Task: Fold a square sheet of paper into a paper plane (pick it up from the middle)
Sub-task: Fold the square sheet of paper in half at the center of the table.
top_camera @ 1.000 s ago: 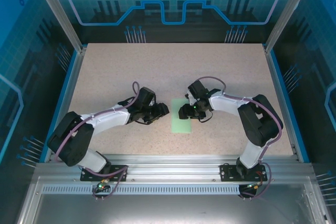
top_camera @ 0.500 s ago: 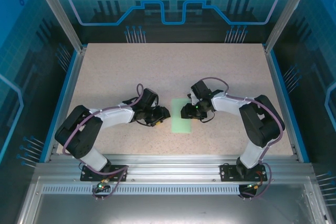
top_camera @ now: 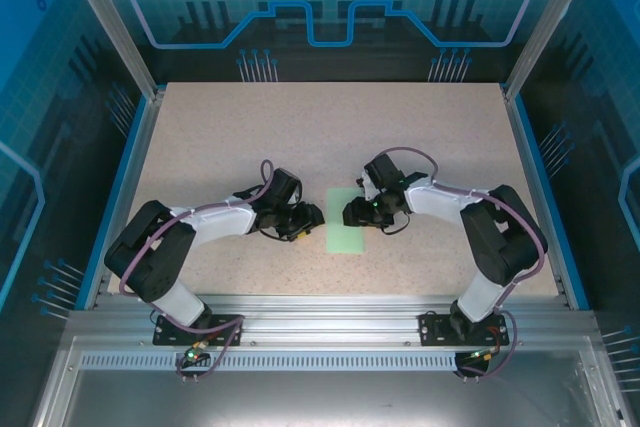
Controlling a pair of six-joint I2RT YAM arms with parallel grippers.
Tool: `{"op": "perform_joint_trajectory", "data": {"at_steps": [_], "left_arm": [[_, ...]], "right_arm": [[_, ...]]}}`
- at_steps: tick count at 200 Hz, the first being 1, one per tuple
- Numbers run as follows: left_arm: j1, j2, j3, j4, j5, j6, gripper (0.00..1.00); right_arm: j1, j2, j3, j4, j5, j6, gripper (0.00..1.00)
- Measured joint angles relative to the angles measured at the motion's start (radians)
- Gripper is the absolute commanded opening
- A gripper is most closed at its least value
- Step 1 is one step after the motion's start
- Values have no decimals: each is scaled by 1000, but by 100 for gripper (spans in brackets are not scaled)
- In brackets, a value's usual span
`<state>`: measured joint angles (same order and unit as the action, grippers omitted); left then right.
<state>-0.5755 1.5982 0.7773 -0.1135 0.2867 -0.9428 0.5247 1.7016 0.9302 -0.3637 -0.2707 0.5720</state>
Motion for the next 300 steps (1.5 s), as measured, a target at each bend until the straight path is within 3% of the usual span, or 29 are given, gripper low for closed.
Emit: {"op": "perform_joint_trajectory", "data": {"at_steps": [58,113,204,300], "left_arm": [[-12,8,6,-1,11,0,50],[-31,36,44,-1,26,0,49],[-47,56,52,-9,25,-1,48],[-50,56,52,-12,25,-1,48]], "right_arm": [[-10,15,-13,18,-8,0,54],[-29,6,-43,55,-32,4,47],[-17,-95,-74,48,-37,12,50],[7,-94,-153,74,-33,42,50]]}}
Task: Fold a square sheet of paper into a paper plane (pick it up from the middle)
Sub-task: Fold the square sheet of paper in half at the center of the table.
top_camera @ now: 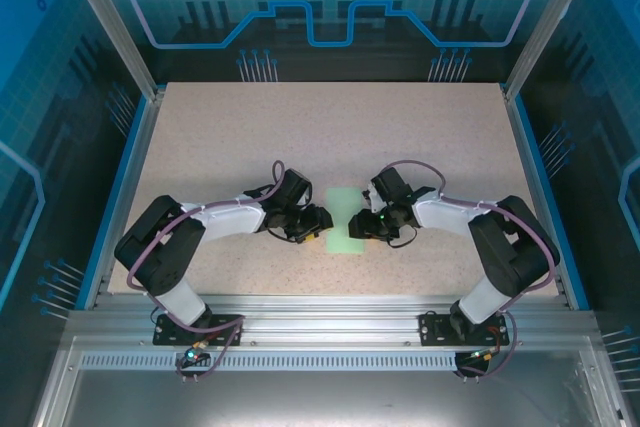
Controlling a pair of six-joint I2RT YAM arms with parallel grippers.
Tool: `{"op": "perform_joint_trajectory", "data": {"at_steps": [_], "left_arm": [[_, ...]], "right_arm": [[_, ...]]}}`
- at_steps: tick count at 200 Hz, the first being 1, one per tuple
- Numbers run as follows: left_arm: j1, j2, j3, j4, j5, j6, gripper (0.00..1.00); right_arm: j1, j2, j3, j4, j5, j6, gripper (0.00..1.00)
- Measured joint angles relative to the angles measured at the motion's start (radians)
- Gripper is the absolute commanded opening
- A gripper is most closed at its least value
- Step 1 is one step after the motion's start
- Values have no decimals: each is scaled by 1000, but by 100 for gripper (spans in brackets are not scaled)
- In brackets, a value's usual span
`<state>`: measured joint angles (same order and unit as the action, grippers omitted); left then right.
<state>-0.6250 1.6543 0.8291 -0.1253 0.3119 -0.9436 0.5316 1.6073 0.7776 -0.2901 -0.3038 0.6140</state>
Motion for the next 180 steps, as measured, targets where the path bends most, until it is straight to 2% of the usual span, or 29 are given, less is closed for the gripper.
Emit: {"op": "perform_joint_trajectory", "data": {"at_steps": [92,180], "left_arm": [[-6,0,0,0,-8,0,48],[-6,0,0,0,-8,0,49]], "right_arm": [[51,-37,-6,5,-3,14,50],[23,-34,-49,39,-16,14,50]]}}
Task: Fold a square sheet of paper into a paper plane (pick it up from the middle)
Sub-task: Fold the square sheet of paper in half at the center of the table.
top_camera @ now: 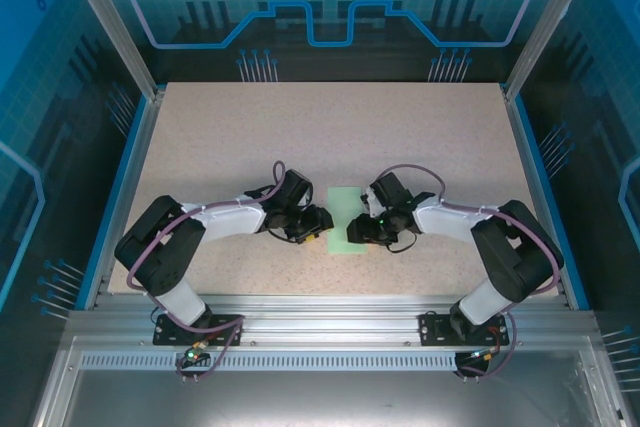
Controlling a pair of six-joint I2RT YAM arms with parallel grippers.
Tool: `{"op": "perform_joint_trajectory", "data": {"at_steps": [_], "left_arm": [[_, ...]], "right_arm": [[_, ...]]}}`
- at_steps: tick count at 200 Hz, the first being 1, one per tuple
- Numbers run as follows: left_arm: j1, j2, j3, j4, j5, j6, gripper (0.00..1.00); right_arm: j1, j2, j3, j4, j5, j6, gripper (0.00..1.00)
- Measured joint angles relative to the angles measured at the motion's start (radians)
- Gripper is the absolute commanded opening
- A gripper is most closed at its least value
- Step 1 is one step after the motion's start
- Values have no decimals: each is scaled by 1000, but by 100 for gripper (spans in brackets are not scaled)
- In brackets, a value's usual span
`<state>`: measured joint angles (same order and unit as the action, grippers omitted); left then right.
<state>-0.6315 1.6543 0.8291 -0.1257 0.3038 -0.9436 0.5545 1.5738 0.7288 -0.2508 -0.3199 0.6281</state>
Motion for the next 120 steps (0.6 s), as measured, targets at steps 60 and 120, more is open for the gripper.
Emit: {"op": "perform_joint_trajectory", "data": {"at_steps": [60,120], "left_arm": [[-18,5,9,-3,1,0,48],[-21,-18,16,-42,-61,-4,48]], "right_arm": [[-33,-18,-41,41,-34,5,43],[23,-147,-14,-56,57,-77,58]]}}
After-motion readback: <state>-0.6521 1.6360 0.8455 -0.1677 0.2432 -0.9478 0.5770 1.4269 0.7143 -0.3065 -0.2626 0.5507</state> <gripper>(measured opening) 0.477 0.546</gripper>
